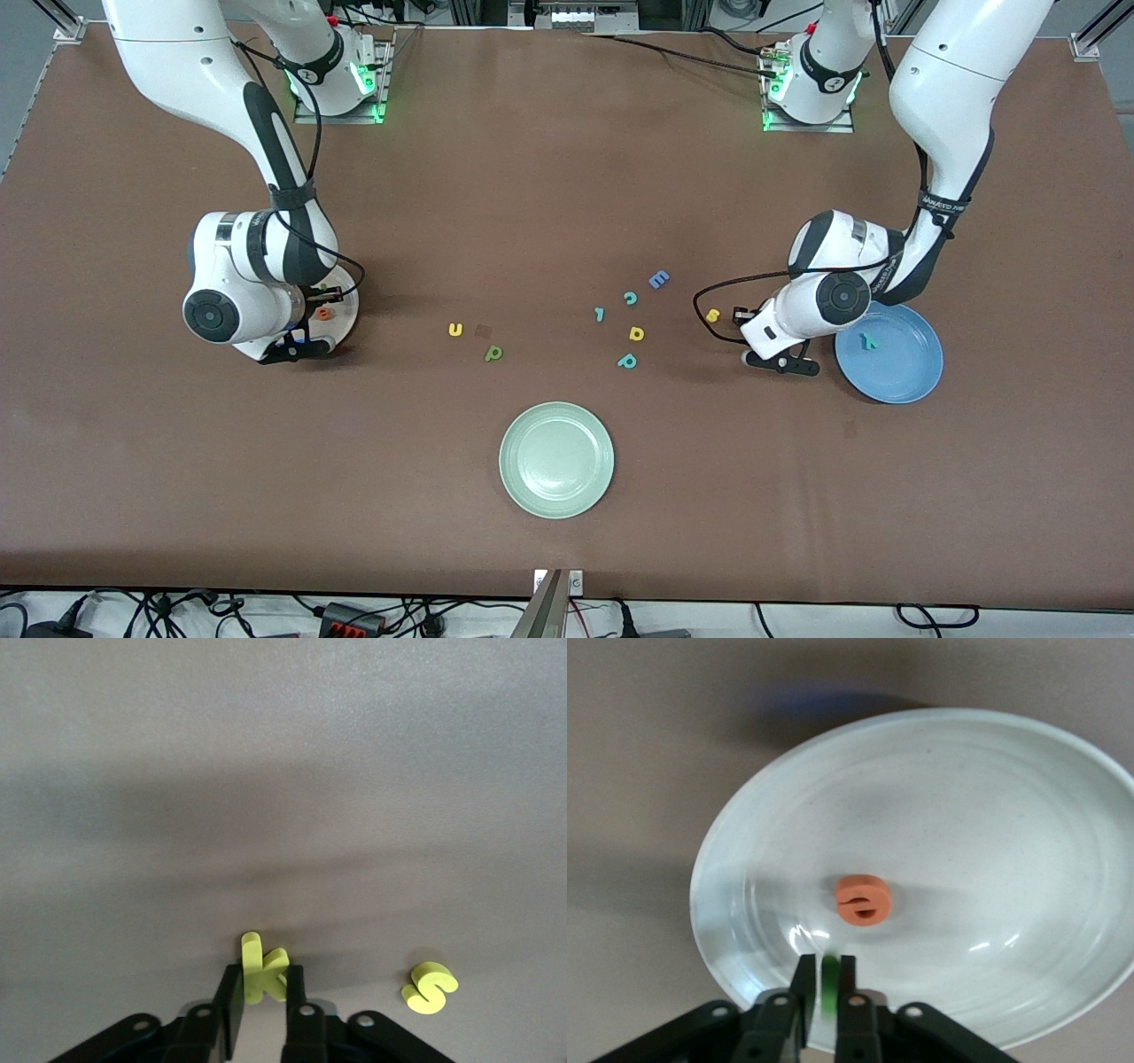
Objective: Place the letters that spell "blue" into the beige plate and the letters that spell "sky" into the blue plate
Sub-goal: 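Reach the green d with the right gripper while the left gripper lifts the k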
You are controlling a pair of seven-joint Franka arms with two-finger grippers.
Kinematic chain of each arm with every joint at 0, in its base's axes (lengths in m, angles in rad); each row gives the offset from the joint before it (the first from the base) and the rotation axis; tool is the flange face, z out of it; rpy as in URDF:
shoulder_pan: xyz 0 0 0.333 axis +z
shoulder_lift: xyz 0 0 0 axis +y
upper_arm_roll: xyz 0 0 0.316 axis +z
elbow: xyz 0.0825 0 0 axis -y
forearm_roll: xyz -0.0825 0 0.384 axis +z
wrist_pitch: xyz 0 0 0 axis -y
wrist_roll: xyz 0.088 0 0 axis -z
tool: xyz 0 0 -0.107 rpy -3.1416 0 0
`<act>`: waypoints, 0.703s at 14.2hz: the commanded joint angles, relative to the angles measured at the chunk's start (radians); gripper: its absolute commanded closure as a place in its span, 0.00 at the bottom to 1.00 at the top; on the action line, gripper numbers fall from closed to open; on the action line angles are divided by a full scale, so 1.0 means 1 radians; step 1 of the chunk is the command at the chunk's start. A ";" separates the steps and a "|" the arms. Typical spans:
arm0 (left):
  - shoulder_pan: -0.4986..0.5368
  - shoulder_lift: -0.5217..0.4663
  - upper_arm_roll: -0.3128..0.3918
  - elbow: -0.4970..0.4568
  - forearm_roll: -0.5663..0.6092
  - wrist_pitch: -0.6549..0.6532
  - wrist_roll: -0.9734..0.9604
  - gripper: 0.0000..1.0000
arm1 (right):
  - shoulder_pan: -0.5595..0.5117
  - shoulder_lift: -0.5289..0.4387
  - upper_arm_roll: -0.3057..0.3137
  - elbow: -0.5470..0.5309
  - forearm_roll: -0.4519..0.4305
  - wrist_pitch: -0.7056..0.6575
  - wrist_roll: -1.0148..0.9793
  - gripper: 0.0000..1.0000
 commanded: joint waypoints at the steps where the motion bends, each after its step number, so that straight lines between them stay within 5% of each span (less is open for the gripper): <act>1: 0.011 0.010 0.000 0.003 0.028 0.011 -0.006 0.86 | 0.017 -0.026 0.006 0.018 0.020 0.001 0.047 0.00; 5: 0.009 0.011 -0.001 0.003 0.028 0.011 -0.017 0.76 | 0.125 -0.006 0.007 0.145 0.066 0.056 0.085 0.00; 10: 0.014 0.013 -0.003 0.003 0.028 0.011 -0.018 0.70 | 0.257 0.156 0.012 0.349 0.152 0.140 0.098 0.00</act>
